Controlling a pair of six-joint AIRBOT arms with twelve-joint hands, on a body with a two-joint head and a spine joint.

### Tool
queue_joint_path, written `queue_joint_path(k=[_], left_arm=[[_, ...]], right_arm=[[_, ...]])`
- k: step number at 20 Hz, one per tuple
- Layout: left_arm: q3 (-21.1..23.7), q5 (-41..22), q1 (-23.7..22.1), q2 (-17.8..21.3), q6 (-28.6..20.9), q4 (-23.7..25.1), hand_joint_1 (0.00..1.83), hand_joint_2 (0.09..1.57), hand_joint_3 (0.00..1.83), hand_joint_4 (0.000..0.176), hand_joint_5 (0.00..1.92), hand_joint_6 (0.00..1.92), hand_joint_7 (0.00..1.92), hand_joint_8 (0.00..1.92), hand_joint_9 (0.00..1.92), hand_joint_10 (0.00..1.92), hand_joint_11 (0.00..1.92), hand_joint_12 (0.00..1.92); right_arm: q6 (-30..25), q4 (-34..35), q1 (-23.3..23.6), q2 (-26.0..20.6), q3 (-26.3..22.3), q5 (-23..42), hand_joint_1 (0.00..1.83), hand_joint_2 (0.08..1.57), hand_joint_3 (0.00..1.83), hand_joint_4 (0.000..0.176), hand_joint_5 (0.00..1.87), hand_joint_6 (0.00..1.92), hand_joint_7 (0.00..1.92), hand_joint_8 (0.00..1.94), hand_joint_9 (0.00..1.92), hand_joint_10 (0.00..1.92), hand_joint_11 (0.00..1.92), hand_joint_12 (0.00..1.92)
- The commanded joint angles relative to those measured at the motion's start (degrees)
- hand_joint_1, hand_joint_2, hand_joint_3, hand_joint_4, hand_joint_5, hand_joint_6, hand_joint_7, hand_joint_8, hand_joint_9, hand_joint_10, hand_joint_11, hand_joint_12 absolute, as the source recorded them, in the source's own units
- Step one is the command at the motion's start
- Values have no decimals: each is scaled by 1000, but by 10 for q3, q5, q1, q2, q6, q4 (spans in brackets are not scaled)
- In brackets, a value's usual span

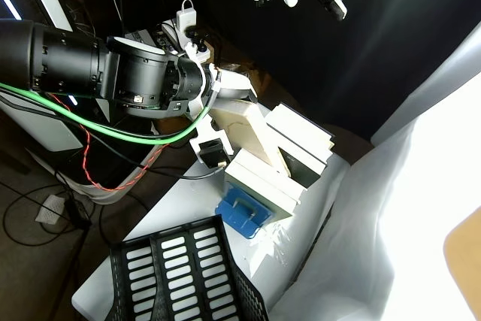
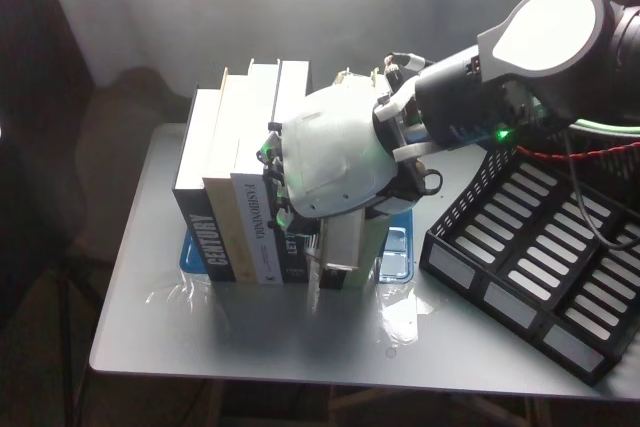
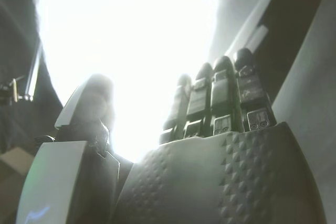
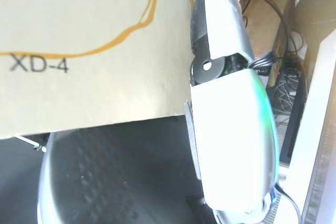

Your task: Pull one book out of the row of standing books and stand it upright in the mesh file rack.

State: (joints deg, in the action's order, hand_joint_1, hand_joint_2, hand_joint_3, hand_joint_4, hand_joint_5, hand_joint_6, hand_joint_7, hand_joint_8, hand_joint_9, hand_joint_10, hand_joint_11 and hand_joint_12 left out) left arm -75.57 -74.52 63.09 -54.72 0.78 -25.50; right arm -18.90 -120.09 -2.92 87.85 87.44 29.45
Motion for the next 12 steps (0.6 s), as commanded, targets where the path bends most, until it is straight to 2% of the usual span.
queue_joint_path(k=[1, 2, 3, 4, 5, 6, 7, 8, 9, 10, 11, 12], left_arm=[[-1, -68, -4, 9, -3, -17, 400, 1428, 0, 32, 50, 7, 0, 0, 0, 0, 0, 0], [0, -68, -5, 9, -3, -16, 412, 1427, 0, 31, 54, 7, 0, 0, 0, 0, 0, 0], [0, -68, -6, 9, -3, -15, 415, 1429, 0, 29, 55, 7, 0, 0, 0, 0, 0, 0], [0, -67, -7, 9, -3, -14, 438, 1428, 0, 22, 65, 9, 0, 0, 0, 0, 0, 0], [0, -66, -11, 9, -3, -12, 453, 1426, 0, 24, 72, 9, 0, 0, 0, 0, 0, 0], [0, -63, -16, 9, -3, -9, 445, 1423, 0, 21, 78, 10, 0, 0, 0, 0, 0, 0], [0, -60, -19, 9, -3, -6, 442, 1422, 0, 24, 77, 8, 0, 0, 0, 0, 0, 0], [0, -59, -22, 9, -3, -3, 441, 1422, 0, 25, 77, 8, 0, 0, 0, 0, 0, 0], [0, -56, -33, 9, -3, 2, 441, 1422, 0, 25, 77, 8, 0, 0, 0, 0, 0, 0], [0, -56, -36, 9, -3, 4, 470, 1417, 0, 16, 83, 9, 0, 0, 0, 0, 0, 0], [-1, -56, -37, 9, -3, 5, 470, 1417, 0, 16, 83, 9, 0, 0, 0, 0, 0, 0], [-1, -54, -39, 9, -3, 7, 459, 1418, 0, 14, 74, 4, 0, 0, 0, 0, 0, 0]], right_arm=[[0, 9, 10, -13, -3, -17, 1356, 1177, 4, 0, 794, 1104, 957, 1160, 726, 1533, 474, 1852], [0, 9, 11, -14, -4, -17, 1353, 1183, 4, 0, 772, 1146, 949, 1173, 722, 1530, 465, 1849], [-1, 9, 14, -16, -5, -17, 1358, 1174, 0, 0, 802, 1095, 956, 1161, 754, 1495, 483, 1830], [-2, 9, 17, -19, -7, -17, 1353, 1184, 2, 0, 777, 1155, 930, 1166, 728, 1507, 473, 1813], [-3, 9, 24, -24, -11, -17, 1350, 1191, 2, 0, 769, 1194, 924, 1164, 701, 1517, 409, 1819], [-4, 9, 29, -30, -13, -17, 1351, 1190, 0, 0, 783, 1177, 929, 1141, 698, 1535, 455, 1833], [-5, 9, 33, -34, -15, -17, 1222, 1186, 0, 0, 794, 1217, 925, 1167, 716, 1342, 403, 1815], [-6, 9, 37, -38, -18, -17, 1195, 1186, 0, 0, 793, 1230, 921, 1178, 733, 1270, 389, 1811], [-8, 10, 63, -58, -32, -16, 1195, 1186, 0, 0, 793, 1230, 921, 1178, 733, 1270, 389, 1811], [-8, 11, 76, -68, -39, -16, 1210, 1163, 0, 0, 836, 1138, 971, 1136, 791, 1287, 469, 1804], [-8, 14, 82, -73, -43, -16, 1210, 1163, 0, 0, 836, 1138, 971, 1136, 791, 1287, 469, 1804], [-8, 20, 89, -80, -47, -16, 1333, 1158, 0, 0, 832, 1075, 977, 1069, 784, 1429, 509, 1780]])
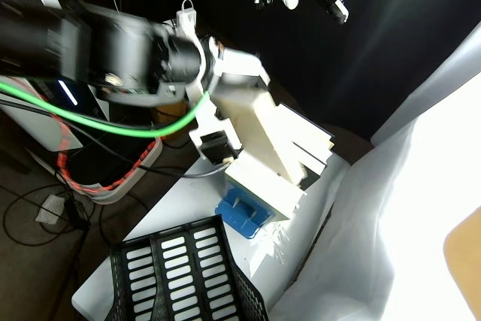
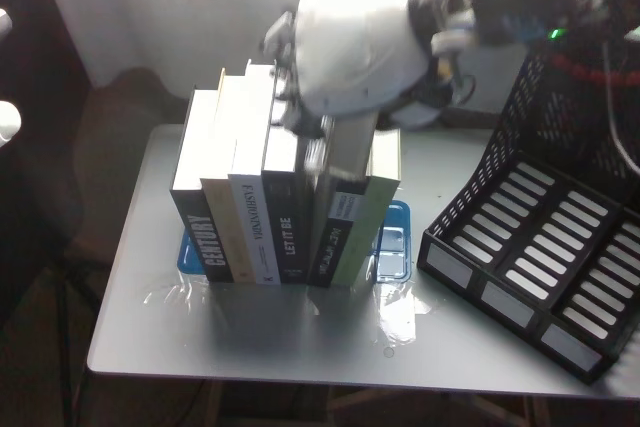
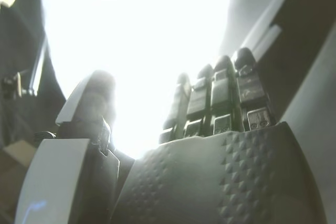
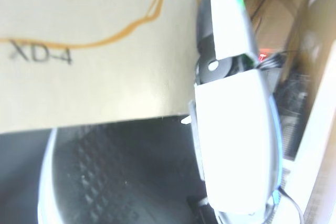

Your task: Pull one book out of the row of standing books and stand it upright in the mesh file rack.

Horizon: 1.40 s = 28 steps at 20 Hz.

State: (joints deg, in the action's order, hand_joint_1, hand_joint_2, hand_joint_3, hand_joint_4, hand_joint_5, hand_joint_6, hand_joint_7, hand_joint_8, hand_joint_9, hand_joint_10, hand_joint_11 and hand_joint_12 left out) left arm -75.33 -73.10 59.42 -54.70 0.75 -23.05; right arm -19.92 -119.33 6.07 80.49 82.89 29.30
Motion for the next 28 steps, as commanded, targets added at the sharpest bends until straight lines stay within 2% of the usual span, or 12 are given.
queue_joint_path(k=[1, 3, 6, 11, 12, 15, 16, 22, 23, 26, 27, 28], left_arm=[[-3, -66, -6, 9, -3, -15, 426, 1424, 1, 14, 61, 4, 0, 0, 0, 0, 0, 0], [-3, -62, -15, 9, -3, -9, 388, 1435, 6, 24, 48, 0, 0, 0, 0, 0, 0, 0], [-4, -56, -26, 8, -3, -2, 398, 1425, 0, 45, 49, 2, 0, 0, 0, 0, 0, 0], [-8, -44, -42, 5, -3, 12, 391, 1427, 1, 40, 49, 2, 0, 0, 0, 0, 0, 0], [-9, -42, -44, 3, -3, 14, 413, 1419, 0, 55, 40, 1, 0, 0, 0, 0, 0, 0], [-14, -38, -46, -2, -3, 16, 410, 1416, 0, 43, 58, 8, 0, 0, 0, 0, 0, 0], [-14, -37, -47, -3, -3, 18, 400, 1421, 0, 39, 49, 4, 0, 0, 0, 0, 0, 0], [-16, -32, -56, -5, -3, 25, 363, 1430, 3, 37, 34, 4, 0, 0, 0, 0, 0, 0], [-16, -31, -56, -5, -3, 26, 340, 1436, 5, 46, 20, 2, 0, 0, 0, 0, 0, 0], [-16, -27, -56, -6, -3, 26, 372, 1429, 0, 46, 33, 7, 0, 0, 0, 0, 0, 0], [-16, -27, -56, -6, -3, 26, 372, 1429, 0, 46, 33, 7, 0, 0, 0, 0, 0, 0], [-16, -26, -56, -6, -3, 27, 397, 1428, 0, 44, 32, 6, 0, 0, 0, 0, 0, 0]], right_arm=[[2, 16, 5, -11, -4, -15, 1362, 1161, 1, 0, 824, 1086, 944, 1096, 794, 1464, 553, 1778], [-5, 19, 18, -21, -9, -14, 1361, 1146, 0, 0, 885, 1000, 954, 1080, 840, 1432, 599, 1786], [-25, 21, 41, -32, -7, -11, 1352, 1169, 0, 0, 819, 1090, 888, 1203, 828, 1458, 656, 1800], [-42, 25, 72, -47, -2, -11, 1355, 1185, 4, 0, 774, 1172, 849, 1253, 790, 1476, 662, 1803], [-42, 33, 79, -53, -4, -11, 1359, 1181, 0, 0, 762, 1182, 868, 1186, 822, 1468, 718, 1726], [-42, 46, 98, -66, -6, -12, 1358, 1180, 0, 0, 780, 1183, 866, 1213, 807, 1439, 622, 1720], [-42, 46, 104, -71, -8, -12, 1359, 1186, 0, 0, 753, 1174, 842, 1206, 841, 1481, 726, 1766], [-42, 46, 150, -115, -32, -17, 1362, 1180, 0, 0, 785, 1068, 855, 1231, 832, 1505, 698, 1824], [-42, 46, 156, -122, -35, -20, 1356, 1189, 3, 0, 803, 1073, 851, 1259, 760, 1561, 552, 1899], [-42, 45, 179, -140, -42, -27, 1350, 1195, 2, 0, 821, 1172, 846, 1251, 697, 1538, 356, 1897], [-42, 45, 183, -142, -44, -29, 1350, 1195, 2, 0, 821, 1172, 846, 1251, 697, 1538, 356, 1897], [-42, 41, 187, -146, -46, -33, 1361, 1176, 0, 0, 786, 1145, 884, 1136, 819, 1492, 608, 1785]])
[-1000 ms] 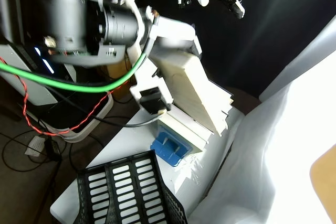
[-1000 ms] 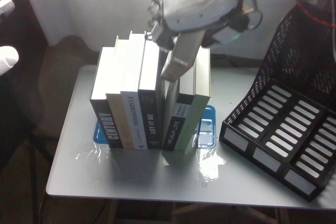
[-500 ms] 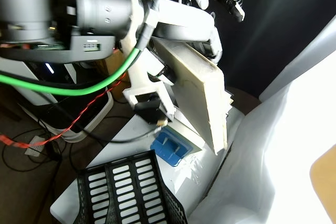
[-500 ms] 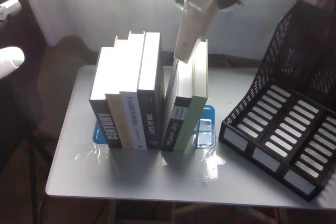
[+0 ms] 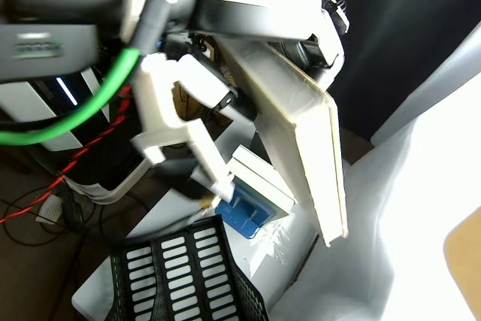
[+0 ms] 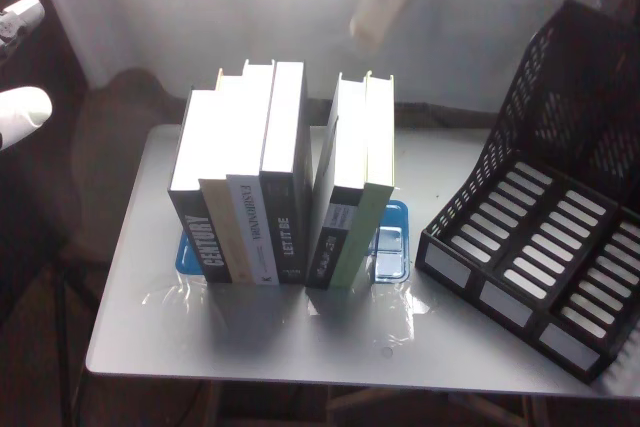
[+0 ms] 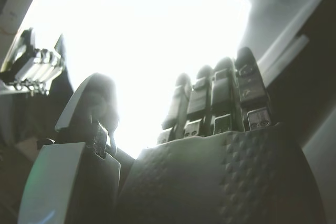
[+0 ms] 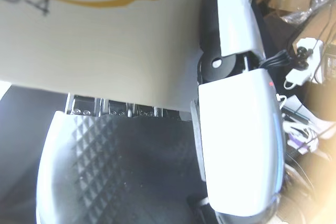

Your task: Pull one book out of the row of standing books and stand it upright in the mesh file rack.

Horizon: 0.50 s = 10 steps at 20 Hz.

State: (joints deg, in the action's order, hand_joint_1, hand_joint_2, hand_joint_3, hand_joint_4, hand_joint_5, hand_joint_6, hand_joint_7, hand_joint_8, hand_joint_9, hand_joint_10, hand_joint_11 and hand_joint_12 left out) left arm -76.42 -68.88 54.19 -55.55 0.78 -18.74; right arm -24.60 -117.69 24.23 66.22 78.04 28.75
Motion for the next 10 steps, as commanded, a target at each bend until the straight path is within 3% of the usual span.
queue_joint_path(k=[1, 3, 4, 7, 10], left_arm=[[-5, -66, -5, 1, -3, -14, 401, 1427, 0, 44, 33, 6, 0, 0, 0, 0, 0, 0], [-6, -61, -8, -1, -3, -11, 400, 1429, 0, 39, 30, 4, 0, 0, 0, 0, 0, 0], [-6, -58, -11, -3, -3, -9, 468, 1428, 0, 24, 51, 11, 0, 0, 0, 0, 0, 0], [-7, -48, -25, -6, -3, 3, 453, 1424, 0, 34, 50, 8, 0, 0, 0, 0, 0, 0], [-8, -41, -30, -9, -3, 10, 448, 1424, 0, 36, 49, 7, 0, 0, 0, 0, 0, 0]], right_arm=[[5, 11, 12, -15, -7, -37, 1362, 1175, 0, 0, 783, 1135, 883, 1131, 829, 1497, 643, 1782], [-15, -29, 26, -38, -21, -47, 1359, 1186, 2, 0, 760, 1121, 863, 1182, 809, 1545, 684, 1809], [-56, -81, 46, -56, -30, -48, 1364, 1169, 0, 0, 804, 1098, 894, 1128, 832, 1481, 685, 1768], [-142, -190, 65, -86, -45, -52, 1364, 1168, 0, 0, 786, 1124, 908, 1085, 840, 1481, 719, 1782], [-185, -255, 68, -100, -56, -51, 1364, 1167, 0, 0, 785, 1125, 911, 1078, 844, 1476, 731, 1779]])
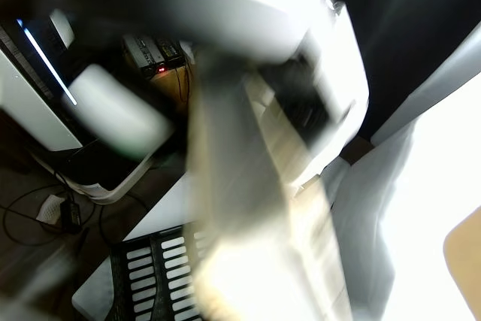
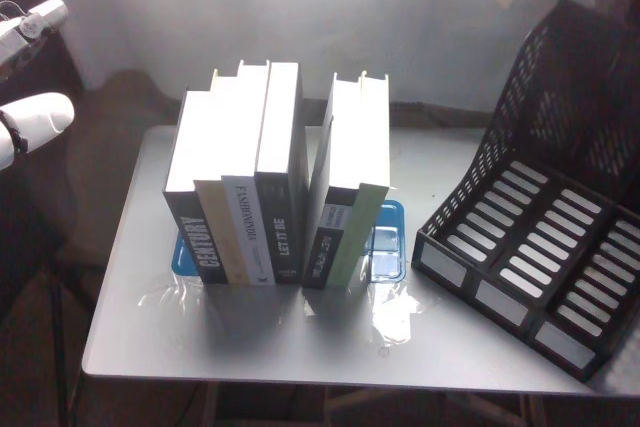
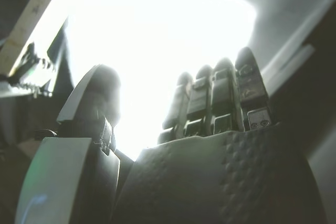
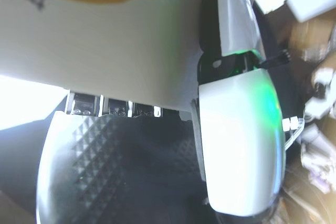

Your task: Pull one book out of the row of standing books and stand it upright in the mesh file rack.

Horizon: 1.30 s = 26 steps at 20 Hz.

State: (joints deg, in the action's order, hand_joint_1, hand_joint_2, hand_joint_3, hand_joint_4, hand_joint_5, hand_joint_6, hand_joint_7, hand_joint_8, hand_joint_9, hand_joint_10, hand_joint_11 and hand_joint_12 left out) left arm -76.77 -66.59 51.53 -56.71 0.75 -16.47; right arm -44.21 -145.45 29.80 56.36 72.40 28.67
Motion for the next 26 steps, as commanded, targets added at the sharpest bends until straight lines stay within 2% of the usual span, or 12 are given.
queue_joint_path(k=[1, 3, 5, 6, 8, 10, 12, 15, 16, 20, 24, 26], left_arm=[[-5, -63, -5, 3, -3, -12, 527, 1411, 0, 21, 60, 8, 0, 0, 0, 0, 0, 0], [-4, -61, -5, 3, -3, -11, 563, 1404, 0, 8, 62, 7, 0, 0, 0, 0, 0, 0], [-3, -61, -6, 3, -3, -11, 571, 1403, 0, 10, 56, 4, 0, 0, 0, 0, 0, 0], [-3, -61, -6, 3, -3, -11, 590, 1397, 0, 0, 64, 5, 0, 0, 0, 0, 0, 0], [-2, -60, -6, 2, -3, -11, 554, 1404, 0, 6, 48, 3, 0, 0, 0, 0, 0, 0], [-2, -60, -6, 2, -3, -11, 505, 1410, 2, 19, 37, 3, 0, 0, 0, 0, 0, 0], [-2, -59, -7, 2, -3, -11, 517, 1405, 0, 9, 45, 5, 0, 0, 0, 0, 0, 0], [-3, -57, -7, -2, -3, -12, 516, 1400, 0, 10, 46, 5, 0, 0, 0, 0, 0, 0], [-4, -57, -7, -2, -3, -13, 544, 1397, 0, 8, 41, 2, 0, 0, 0, 0, 0, 0], [-6, -56, -7, -4, -3, -12, 567, 1389, 0, 10, 36, 0, 0, 0, 0, 0, 0, 0], [-9, -56, -6, -8, -3, -13, 550, 1399, 2, 0, 43, 2, 0, 0, 0, 0, 0, 0], [-10, -57, -4, -9, -3, -13, 543, 1400, 1, 11, 39, 0, 0, 0, 0, 0, 0, 0]], right_arm=[[-9, -14, 15, -7, -6, -50, 1264, 1128, 0, 0, 910, 966, 1035, 1113, 1104, 1570, 1085, 1833], [-39, -54, 15, -13, -8, -46, 1355, 1118, 0, 0, 892, 958, 1022, 958, 1015, 1364, 947, 1728], [-52, -74, 13, -18, -9, -44, 1365, 1142, 0, 0, 897, 913, 938, 1123, 885, 1461, 766, 1837], [-62, -88, 7, -19, -9, -43, 1364, 1170, 1, 0, 801, 1086, 886, 1185, 824, 1463, 716, 1725], [-75, -105, -7, -19, -6, -43, 1373, 1155, 0, 0, 862, 917, 919, 1141, 884, 1497, 830, 1835], [-86, -116, -16, -19, -2, -44, 1254, 1162, 2, 0, 864, 963, 940, 1332, 988, 1676, 963, 1918], [-96, -128, -22, -18, 2, -44, 1370, 1150, 0, 0, 877, 860, 912, 1181, 908, 1493, 843, 1799], [-103, -142, -39, -3, 16, -44, 1358, 1190, 0, 0, 773, 1115, 860, 1219, 781, 1527, 645, 1782], [-105, -144, -45, 3, 22, -45, 1366, 1170, 0, 0, 844, 954, 890, 1226, 826, 1507, 680, 1775], [-105, -145, -79, 27, 37, -55, 1367, 1154, 0, 0, 848, 1075, 933, 1082, 822, 1411, 644, 1633], [-105, -149, -115, 51, 57, -67, 1361, 1168, 1, 0, 836, 1093, 894, 1122, 795, 1486, 630, 1751], [-105, -149, -138, 65, 65, -81, 1353, 1186, 3, 0, 809, 1108, 876, 1208, 737, 1525, 564, 1814]])
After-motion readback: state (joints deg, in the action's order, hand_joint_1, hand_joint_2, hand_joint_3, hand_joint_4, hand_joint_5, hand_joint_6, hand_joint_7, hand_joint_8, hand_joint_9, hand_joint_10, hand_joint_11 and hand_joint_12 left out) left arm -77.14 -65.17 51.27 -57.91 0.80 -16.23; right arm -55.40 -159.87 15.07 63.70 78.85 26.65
